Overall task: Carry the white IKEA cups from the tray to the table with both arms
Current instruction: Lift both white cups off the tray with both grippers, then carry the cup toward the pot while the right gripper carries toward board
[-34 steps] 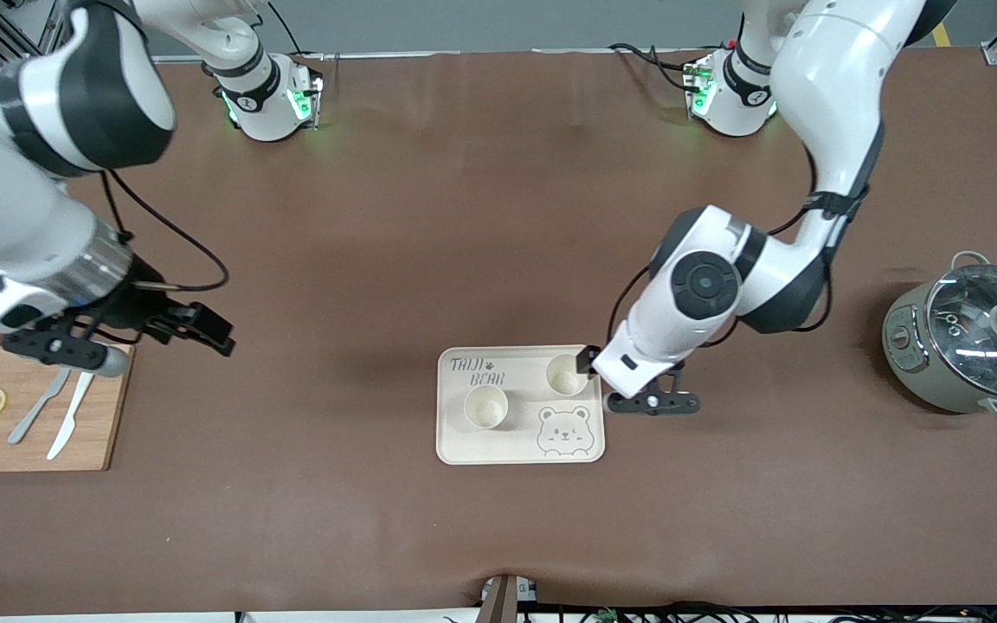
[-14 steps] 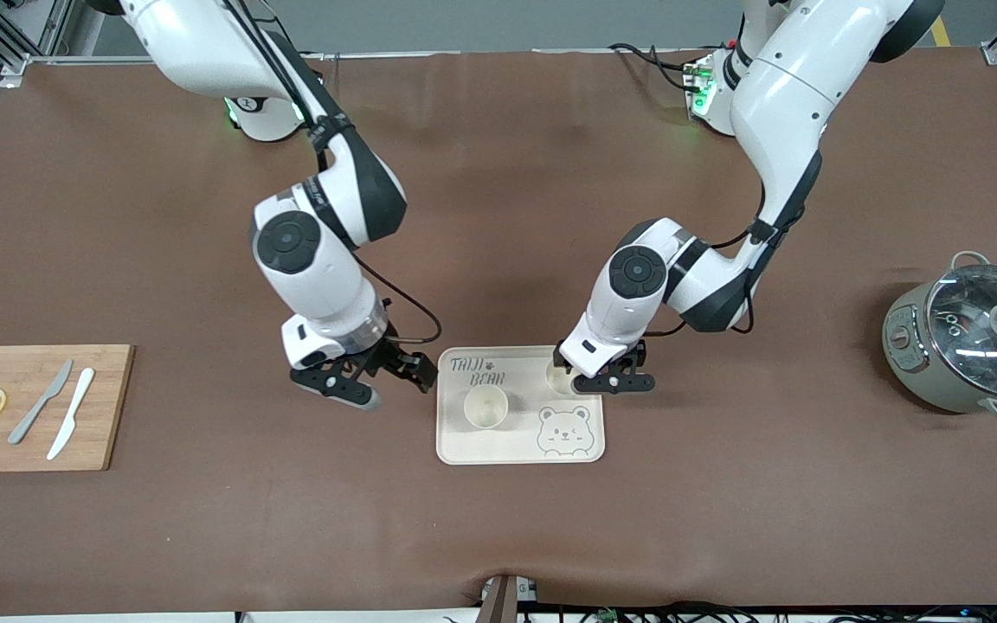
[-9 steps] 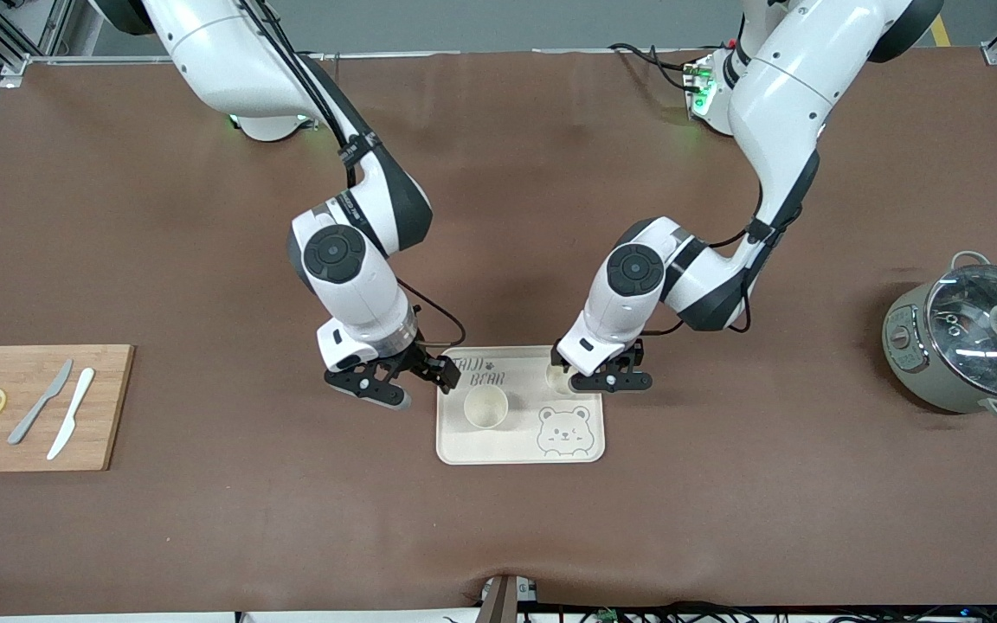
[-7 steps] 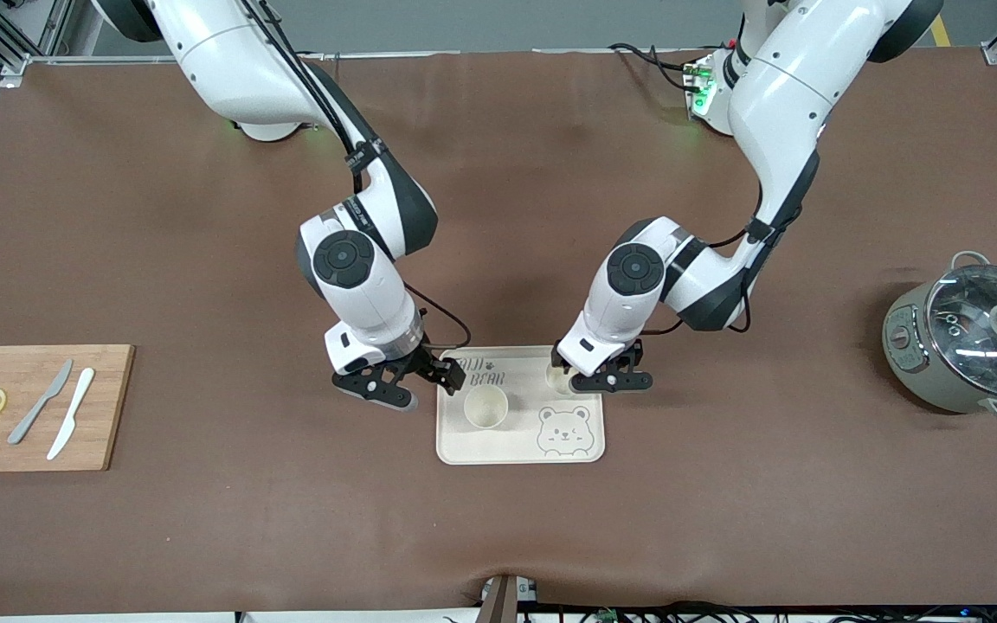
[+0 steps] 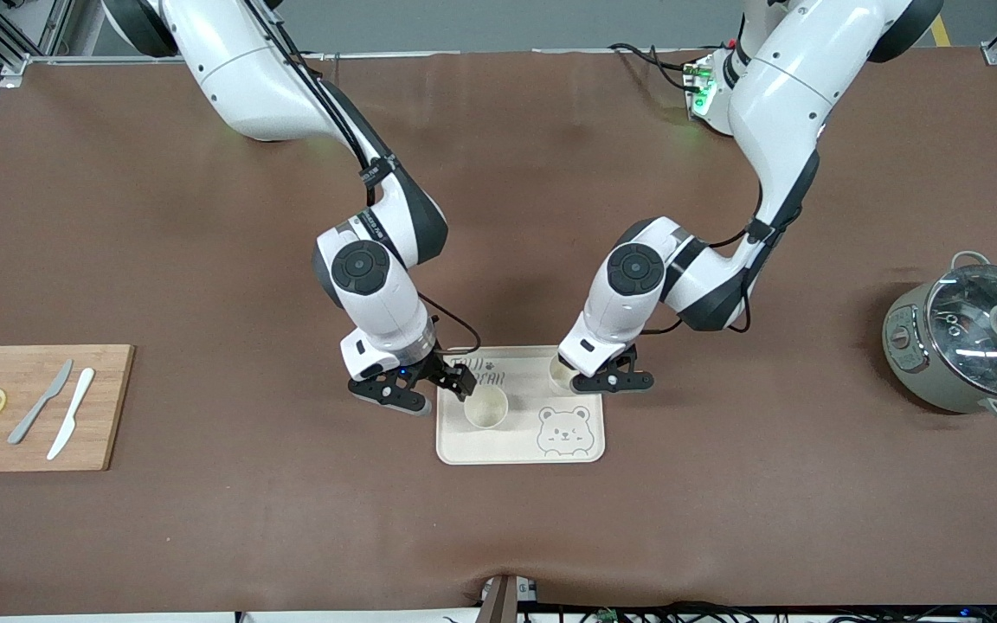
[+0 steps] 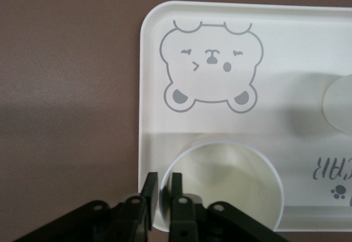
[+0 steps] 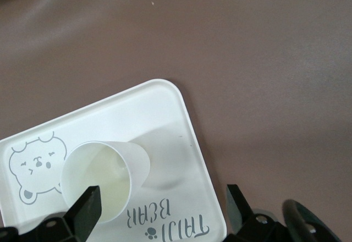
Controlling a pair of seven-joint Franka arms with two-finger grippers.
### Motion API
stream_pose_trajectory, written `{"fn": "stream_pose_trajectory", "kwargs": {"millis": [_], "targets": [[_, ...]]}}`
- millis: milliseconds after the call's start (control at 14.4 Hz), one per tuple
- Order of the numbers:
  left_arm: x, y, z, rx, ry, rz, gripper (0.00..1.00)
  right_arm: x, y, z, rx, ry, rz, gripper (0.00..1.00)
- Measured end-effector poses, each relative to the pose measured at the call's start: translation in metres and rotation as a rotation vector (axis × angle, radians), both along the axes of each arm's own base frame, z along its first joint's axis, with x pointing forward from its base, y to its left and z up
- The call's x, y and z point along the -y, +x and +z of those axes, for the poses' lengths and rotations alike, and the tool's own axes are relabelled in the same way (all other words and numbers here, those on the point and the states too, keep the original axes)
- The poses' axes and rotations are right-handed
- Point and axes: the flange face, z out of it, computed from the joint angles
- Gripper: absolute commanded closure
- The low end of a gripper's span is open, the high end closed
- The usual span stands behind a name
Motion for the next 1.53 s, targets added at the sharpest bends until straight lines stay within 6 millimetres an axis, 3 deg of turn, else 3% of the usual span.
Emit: {"fn": "stream_pose_trajectory", "kwargs": {"millis": [417,765,1182,1321,1529], "targets": [[-0.012,0.017,0.013,0.028,-0.018,0.038,1.0,-0.016,0.007,-0.01,0.012,0.011,0.0,0.0],[-0.032,0.028,0.05,0.032,0.021,0.083,1.0,-0.02,0.008,-0.031,0.021,-0.012,0.012,0.0],[-0.124,0.047,0.102,0.015,0.038,0.079,1.0,-0.026,0.005,-0.05,0.036,-0.008,0.02,0.0],[-0.16,0.045,0.107,-0.043,0.047,0.043,1.0,-0.03,0.004,-0.051,0.038,-0.005,0.021,0.0],[-0.195,0.037,0.109,-0.103,0.015,0.033,1.0,-0.036,0.004,-0.054,0.041,-0.004,0.007,0.0]]}}
